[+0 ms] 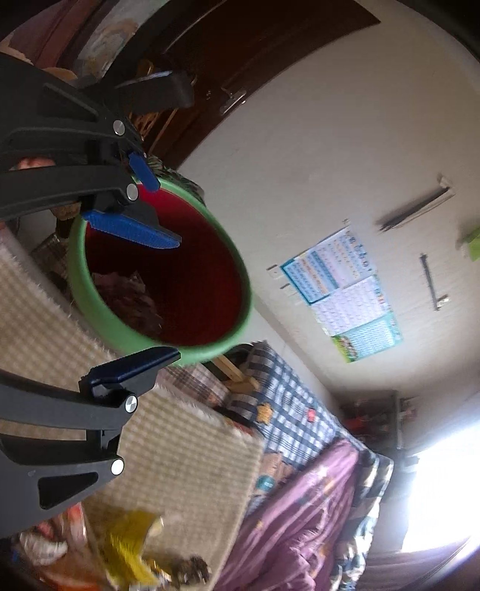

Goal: Collect trash
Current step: 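Drop milk carton into bin with left tool while right tool drops chip bag, then grasp pink paper scrap with left tool while right tool grasps blue bag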

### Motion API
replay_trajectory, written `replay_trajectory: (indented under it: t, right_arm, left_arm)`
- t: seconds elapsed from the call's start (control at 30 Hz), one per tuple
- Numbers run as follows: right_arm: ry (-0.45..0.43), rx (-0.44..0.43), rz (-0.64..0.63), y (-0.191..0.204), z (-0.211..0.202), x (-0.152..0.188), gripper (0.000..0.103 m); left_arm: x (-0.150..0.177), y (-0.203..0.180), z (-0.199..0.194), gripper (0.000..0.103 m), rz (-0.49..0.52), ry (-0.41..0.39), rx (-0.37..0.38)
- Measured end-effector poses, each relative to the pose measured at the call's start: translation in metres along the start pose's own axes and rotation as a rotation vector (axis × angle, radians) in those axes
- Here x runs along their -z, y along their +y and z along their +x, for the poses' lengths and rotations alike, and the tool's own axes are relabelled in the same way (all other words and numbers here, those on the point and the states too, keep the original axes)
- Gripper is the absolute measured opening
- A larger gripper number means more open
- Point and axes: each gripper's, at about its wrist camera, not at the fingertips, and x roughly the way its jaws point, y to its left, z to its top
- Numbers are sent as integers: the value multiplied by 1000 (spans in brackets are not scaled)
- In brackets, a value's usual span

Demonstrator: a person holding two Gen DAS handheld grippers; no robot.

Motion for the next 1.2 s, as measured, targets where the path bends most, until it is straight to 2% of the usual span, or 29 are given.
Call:
replay_trajectory:
  t: [0.1, 0.23, 0.37, 0.53, 0.67, 0.77, 0.87, 0.93, 1.03, 1.2]
  right_arm:
    - [-44, 36, -9, -13, -34, 4, 56]
    - [-76, 149, -15, -45, -76, 20, 59]
    - [-66, 268, 32, -89, -111, 46, 59]
    - [8, 325, 126, -138, -135, 86, 59]
    - [102, 291, 227, -164, -134, 117, 59]
    - [153, 269, 262, -170, -132, 132, 59]
    - [197, 231, 274, -174, -128, 143, 59]
    - [210, 210, 283, -174, -127, 144, 59]
    - [222, 196, 283, -173, -126, 145, 59]
    - [246, 176, 289, -171, -117, 148, 58]
  left_arm:
    - [8, -4, -8, 70, 17, -12, -26]
    - [16, -14, -19, 70, 26, -11, -32]
    - [29, -41, -37, 70, 48, -11, 22]
    - [47, -90, -54, 72, 105, 27, 153]
    - [64, -130, -67, 73, 184, 84, 313]
    - [83, -154, -79, 76, 253, 117, 407]
    - [102, -177, -86, 76, 319, 166, 468]
    - [117, -190, -87, 76, 372, 201, 485]
    - [135, -205, -85, 76, 445, 245, 471]
    - [149, -211, -72, 75, 442, 317, 465]
